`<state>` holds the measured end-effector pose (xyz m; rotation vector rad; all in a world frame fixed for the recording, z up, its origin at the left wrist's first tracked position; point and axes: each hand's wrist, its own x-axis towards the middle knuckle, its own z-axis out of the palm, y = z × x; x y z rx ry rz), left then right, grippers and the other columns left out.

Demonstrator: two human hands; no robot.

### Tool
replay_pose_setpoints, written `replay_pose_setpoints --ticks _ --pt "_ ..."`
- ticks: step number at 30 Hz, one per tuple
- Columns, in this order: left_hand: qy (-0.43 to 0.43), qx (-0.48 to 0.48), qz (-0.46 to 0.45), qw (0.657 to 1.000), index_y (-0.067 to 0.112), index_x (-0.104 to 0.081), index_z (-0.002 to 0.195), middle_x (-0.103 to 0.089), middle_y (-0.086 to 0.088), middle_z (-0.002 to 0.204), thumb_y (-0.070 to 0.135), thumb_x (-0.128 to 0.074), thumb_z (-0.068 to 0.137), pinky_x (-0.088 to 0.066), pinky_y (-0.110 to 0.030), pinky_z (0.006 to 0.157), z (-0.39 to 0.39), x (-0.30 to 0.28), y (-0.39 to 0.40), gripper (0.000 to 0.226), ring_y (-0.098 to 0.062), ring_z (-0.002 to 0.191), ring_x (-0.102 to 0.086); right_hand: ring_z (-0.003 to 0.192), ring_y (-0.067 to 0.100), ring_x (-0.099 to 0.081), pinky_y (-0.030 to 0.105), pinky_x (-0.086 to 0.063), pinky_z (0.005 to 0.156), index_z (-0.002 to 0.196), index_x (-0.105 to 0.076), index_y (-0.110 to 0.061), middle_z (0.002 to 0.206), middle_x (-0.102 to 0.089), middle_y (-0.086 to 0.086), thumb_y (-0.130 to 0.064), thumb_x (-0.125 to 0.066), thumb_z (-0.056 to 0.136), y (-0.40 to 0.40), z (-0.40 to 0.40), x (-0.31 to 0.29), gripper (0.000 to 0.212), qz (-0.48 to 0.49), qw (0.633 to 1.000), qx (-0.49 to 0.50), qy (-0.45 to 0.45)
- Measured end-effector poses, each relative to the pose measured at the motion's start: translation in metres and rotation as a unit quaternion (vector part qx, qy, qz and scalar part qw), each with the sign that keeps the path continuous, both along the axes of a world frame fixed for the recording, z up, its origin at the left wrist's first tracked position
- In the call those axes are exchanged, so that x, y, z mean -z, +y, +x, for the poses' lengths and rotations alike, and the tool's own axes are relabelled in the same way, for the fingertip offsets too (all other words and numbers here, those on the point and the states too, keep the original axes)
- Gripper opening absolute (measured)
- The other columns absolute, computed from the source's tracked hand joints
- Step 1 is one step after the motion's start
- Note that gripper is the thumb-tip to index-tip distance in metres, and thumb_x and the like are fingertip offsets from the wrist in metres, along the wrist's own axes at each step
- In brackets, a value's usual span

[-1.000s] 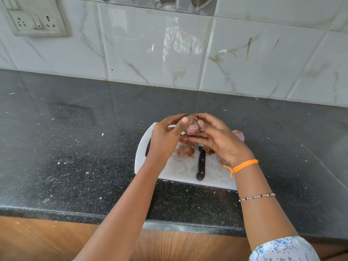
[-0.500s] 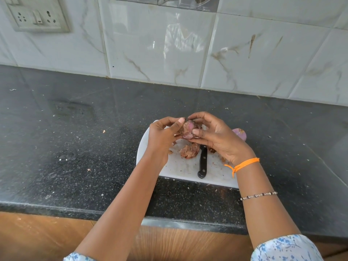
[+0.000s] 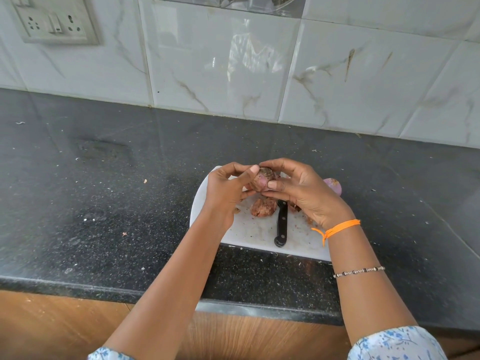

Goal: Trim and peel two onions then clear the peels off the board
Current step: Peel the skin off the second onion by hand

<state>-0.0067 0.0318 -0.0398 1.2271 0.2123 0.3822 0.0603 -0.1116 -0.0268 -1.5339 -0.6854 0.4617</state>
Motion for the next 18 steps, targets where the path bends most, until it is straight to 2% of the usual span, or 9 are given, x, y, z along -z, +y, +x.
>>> replay_pose_setpoints --ticks 4,6,10,13,15,18 --pt "0.013 -0.012 0.001 1.0 0.005 -0.064 0.078 -0.064 -0.02 0.09 0.009 -0.063 0.088 -0.06 -0.035 0.072 0.0017 0.0031 -0.0016 0.011 -0.022 0.078 -0.066 0.108 0.024 -0.065 0.034 -0.055 0.088 0.117 -0.062 -0.01 0.121 -0.061 0.011 0.001 -0.063 0.084 -0.0009 0.0004 0.0 0.035 -0.002 1.0 0.0 0.001" --pt "0.019 -0.017 -0.021 0.999 0.004 -0.063 0.082 -0.065 -0.02 0.093 0.008 -0.059 0.09 -0.06 -0.033 0.069 0.0022 0.0031 -0.0021 0.01 -0.021 0.078 -0.066 0.108 0.023 -0.065 0.034 -0.055 0.088 0.117 -0.062 -0.013 0.118 -0.063 0.008 -0.002 -0.064 0.084 -0.0008 -0.0006 -0.0008 0.035 0.011 1.0 -0.001 0.004" --pt "0.023 -0.001 -0.036 0.999 0.006 -0.063 0.09 -0.069 -0.008 0.084 0.015 -0.053 0.095 -0.058 -0.026 0.062 0.0015 0.0002 -0.0027 0.014 -0.014 0.07 -0.069 0.108 0.02 -0.065 0.03 -0.053 0.09 0.118 -0.064 -0.019 0.114 -0.069 0.007 -0.013 -0.071 0.077 0.0001 -0.0031 -0.003 0.042 0.007 0.999 -0.003 -0.037" --pt "0.025 0.037 0.002 0.999 0.011 -0.065 0.104 -0.071 -0.002 0.086 0.028 -0.059 0.091 -0.058 -0.028 0.065 0.0008 -0.0023 -0.0037 0.022 -0.012 0.074 -0.07 0.103 0.017 -0.067 0.026 -0.053 0.089 0.119 -0.062 -0.016 0.112 -0.069 0.007 -0.013 -0.073 0.075 0.0009 -0.0014 -0.0031 0.045 -0.009 0.998 0.029 -0.059" --pt "0.022 0.046 0.018 0.999 0.01 -0.067 0.101 -0.068 -0.008 0.09 0.023 -0.067 0.085 -0.057 -0.026 0.065 -0.0001 -0.0036 -0.0046 0.021 -0.014 0.074 -0.07 0.096 0.015 -0.068 0.024 -0.053 0.084 0.112 -0.062 -0.012 0.105 -0.07 0.007 -0.01 -0.075 0.073 0.0011 0.0004 -0.0028 0.041 -0.009 0.996 0.062 -0.06" --pt "0.018 0.032 -0.003 0.999 0.004 -0.068 0.091 -0.069 -0.011 0.08 0.015 -0.068 0.084 -0.056 -0.024 0.059 -0.0019 -0.0049 -0.005 0.013 -0.017 0.066 -0.07 0.091 0.015 -0.068 0.027 -0.054 0.085 0.104 -0.062 -0.007 0.095 -0.07 0.005 -0.004 -0.076 0.074 0.0033 0.0013 -0.0008 0.034 -0.014 0.994 0.08 -0.077"
